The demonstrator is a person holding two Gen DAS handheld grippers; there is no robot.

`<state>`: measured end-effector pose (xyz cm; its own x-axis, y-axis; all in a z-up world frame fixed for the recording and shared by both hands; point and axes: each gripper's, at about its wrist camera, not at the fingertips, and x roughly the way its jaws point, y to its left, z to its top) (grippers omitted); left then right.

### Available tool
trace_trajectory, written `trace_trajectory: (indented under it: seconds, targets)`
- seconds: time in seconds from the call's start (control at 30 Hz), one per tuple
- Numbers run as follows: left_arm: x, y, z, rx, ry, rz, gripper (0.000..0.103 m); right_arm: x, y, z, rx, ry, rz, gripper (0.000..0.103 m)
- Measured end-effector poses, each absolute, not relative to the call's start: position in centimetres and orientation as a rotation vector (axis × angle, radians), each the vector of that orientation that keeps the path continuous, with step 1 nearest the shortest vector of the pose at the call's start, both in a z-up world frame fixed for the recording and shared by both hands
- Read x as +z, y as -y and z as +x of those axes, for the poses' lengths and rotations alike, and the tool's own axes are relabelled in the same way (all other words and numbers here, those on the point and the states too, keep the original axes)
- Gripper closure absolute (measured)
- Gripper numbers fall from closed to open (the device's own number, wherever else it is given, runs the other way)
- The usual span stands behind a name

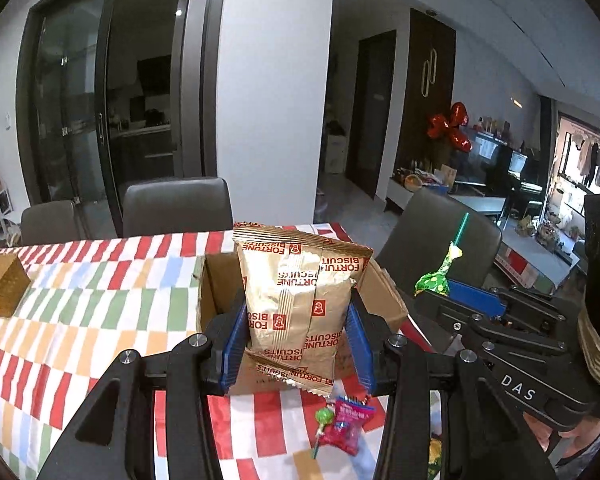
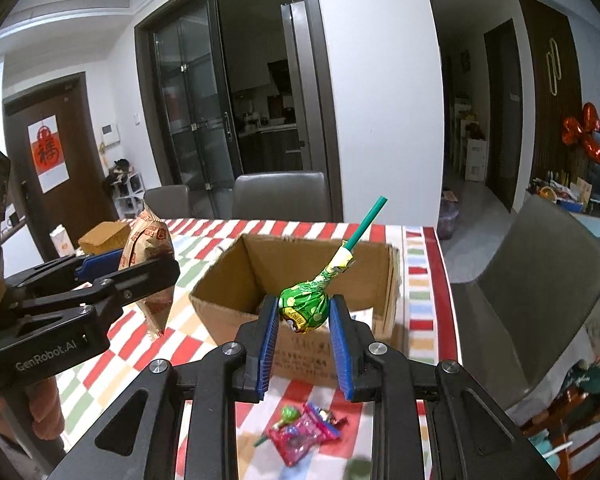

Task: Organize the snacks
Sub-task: 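Carry the biscuit packet and lollipop over the box and open both tools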

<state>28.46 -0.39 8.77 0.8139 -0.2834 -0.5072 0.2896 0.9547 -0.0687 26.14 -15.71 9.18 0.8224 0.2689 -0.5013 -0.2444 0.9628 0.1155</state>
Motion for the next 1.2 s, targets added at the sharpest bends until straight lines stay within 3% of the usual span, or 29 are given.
trace_trajectory:
  seconds: [1.07, 1.1, 1.17, 1.2]
  targets:
    - [3.7, 0.5, 39.9, -0.288, -0.696, -0.015, 0.057, 6.9, 14.6, 34.7, 0.233, -0.613, -0.007, 0.075]
    - [3.5, 0.4, 40.1, -0.276, -0.702, -0.014, 0.055, 6.8, 14.6, 34.8, 0.225, -0.613, -0.012, 0.074]
    - [3.5, 0.1, 40.1, -0.265, -0.701, -0.023, 0.041, 6.7, 14.5, 35.0, 0.207, -0.62, -0.02, 0.055]
    - [3.6, -0.1, 39.9, -0.264, -0.698, -0.027, 0.039, 6.7, 14.5, 34.8, 0.194, -0.619, -0.019, 0.052]
